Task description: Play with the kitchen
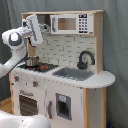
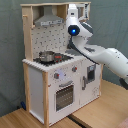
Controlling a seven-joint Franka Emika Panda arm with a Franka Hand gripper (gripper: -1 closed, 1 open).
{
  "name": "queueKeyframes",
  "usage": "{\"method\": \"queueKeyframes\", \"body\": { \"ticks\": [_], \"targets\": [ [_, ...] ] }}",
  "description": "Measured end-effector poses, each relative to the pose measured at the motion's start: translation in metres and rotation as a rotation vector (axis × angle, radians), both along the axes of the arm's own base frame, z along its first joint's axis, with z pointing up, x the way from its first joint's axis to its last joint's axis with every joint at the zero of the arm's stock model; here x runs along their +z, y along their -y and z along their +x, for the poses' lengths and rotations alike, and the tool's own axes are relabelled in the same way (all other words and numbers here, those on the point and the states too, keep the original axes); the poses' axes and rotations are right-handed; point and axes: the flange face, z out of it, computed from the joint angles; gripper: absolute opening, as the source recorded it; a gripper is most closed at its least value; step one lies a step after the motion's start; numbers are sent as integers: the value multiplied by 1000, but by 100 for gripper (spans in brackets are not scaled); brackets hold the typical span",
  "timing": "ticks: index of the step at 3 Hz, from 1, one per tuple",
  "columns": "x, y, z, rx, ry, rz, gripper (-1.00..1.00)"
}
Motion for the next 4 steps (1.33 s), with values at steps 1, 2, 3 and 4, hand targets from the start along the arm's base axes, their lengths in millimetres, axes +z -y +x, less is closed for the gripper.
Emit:
{"method": "queueKeyframes", "body": {
  "ticks": [1,2,3,4],
  "targets": [
    [5,-2,16,-21,4,-11,-100],
    [13,38,30,-135,-17,59,-100],
    [26,60,17,-229,-18,113,-100],
    [30,74,-1,-304,-34,169,-100]
  ]
}}
